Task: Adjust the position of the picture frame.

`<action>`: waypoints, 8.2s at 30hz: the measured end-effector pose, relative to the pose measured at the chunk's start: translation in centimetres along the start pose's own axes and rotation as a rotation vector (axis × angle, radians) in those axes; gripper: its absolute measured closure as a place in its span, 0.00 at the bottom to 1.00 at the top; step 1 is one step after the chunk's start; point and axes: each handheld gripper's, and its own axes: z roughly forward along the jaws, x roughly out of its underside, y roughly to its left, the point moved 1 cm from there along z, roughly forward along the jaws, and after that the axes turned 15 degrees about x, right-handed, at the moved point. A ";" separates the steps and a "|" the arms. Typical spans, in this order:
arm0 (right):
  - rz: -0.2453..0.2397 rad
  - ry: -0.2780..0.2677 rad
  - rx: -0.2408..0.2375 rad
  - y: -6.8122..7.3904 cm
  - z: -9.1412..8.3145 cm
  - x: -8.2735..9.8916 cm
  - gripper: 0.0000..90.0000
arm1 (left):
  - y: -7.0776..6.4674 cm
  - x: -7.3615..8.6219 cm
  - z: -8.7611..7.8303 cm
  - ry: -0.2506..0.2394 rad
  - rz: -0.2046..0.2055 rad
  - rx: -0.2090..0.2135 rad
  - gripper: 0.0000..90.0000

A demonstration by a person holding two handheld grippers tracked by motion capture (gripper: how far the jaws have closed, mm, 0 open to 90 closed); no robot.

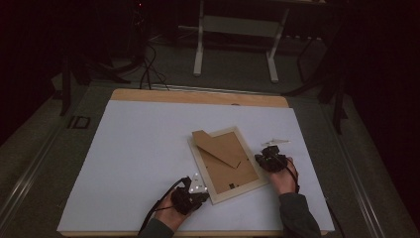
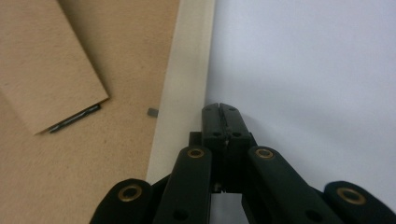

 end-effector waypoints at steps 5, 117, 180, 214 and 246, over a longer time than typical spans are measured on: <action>-0.017 -0.010 0.010 0.2 0.2 -0.2 1.00 | 0.0 0.0 0.0 0.003 0.003 0.024 1.00; -0.168 0.020 -0.115 1.7 -7.3 6.4 1.00 | 19.9 -6.0 -2.0 -0.077 -0.259 -0.210 1.00; -0.066 0.049 -0.072 1.0 -5.4 5.9 1.00 | 16.4 -2.7 -3.7 -0.101 -0.276 -0.189 1.00; -0.033 0.035 -0.034 0.7 -2.3 2.7 1.00 | 13.9 0.0 -5.3 -0.106 -0.278 -0.167 1.00; -0.078 0.018 -0.086 2.3 -2.0 1.9 1.00 | 12.1 2.4 -6.6 -0.168 -0.351 -0.159 1.00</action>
